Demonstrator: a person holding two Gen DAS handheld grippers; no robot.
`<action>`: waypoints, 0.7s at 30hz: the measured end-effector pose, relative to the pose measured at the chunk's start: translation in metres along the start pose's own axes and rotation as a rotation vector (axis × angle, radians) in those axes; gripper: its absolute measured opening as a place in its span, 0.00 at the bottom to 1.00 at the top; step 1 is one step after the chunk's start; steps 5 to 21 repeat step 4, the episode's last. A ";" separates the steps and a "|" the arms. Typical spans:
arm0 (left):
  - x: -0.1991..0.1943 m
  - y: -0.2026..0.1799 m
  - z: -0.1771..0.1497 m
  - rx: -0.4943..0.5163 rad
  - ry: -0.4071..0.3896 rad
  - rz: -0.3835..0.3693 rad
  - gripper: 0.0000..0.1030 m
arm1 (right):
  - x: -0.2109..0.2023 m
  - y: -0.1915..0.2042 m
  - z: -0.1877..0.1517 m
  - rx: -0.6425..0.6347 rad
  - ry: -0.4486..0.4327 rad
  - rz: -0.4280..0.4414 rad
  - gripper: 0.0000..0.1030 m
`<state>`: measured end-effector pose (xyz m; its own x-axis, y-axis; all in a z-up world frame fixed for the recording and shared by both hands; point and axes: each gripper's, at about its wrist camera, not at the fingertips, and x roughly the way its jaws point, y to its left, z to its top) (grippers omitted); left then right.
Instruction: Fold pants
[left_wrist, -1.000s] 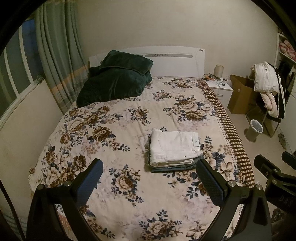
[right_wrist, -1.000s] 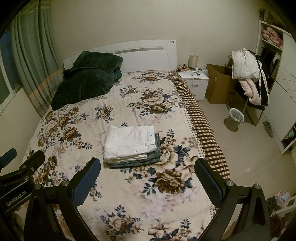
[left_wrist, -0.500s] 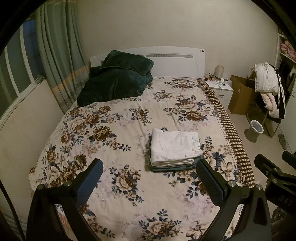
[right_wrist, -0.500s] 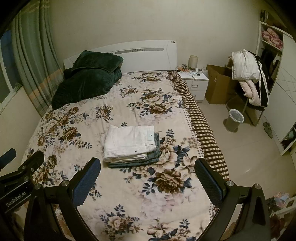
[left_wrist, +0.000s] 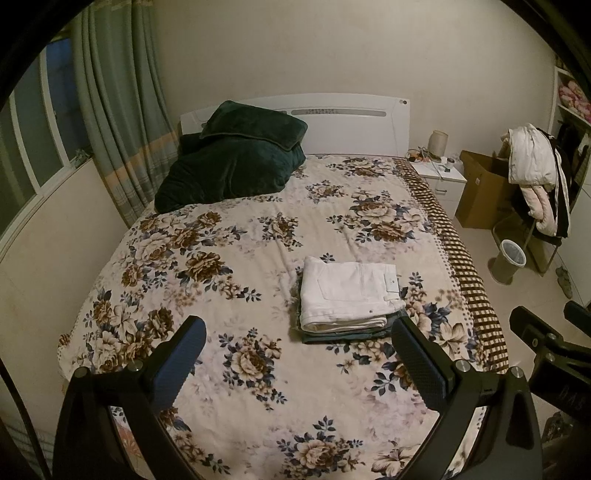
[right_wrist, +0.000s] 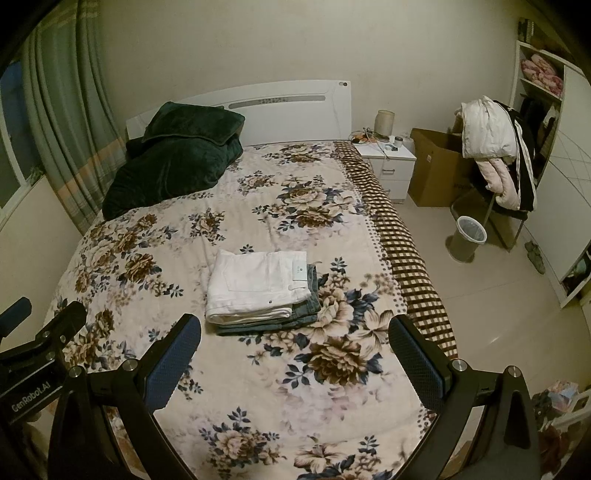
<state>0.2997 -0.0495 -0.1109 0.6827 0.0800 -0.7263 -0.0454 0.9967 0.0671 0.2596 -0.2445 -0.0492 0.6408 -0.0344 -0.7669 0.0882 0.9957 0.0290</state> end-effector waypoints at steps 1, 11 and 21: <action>0.000 -0.001 0.002 0.000 -0.006 0.000 1.00 | 0.000 0.000 0.000 -0.001 0.000 -0.001 1.00; -0.003 -0.005 0.008 0.003 -0.013 -0.007 1.00 | 0.000 0.000 0.000 -0.001 0.000 -0.001 1.00; -0.003 -0.005 0.008 0.003 -0.013 -0.007 1.00 | 0.000 0.000 0.000 -0.001 0.000 -0.001 1.00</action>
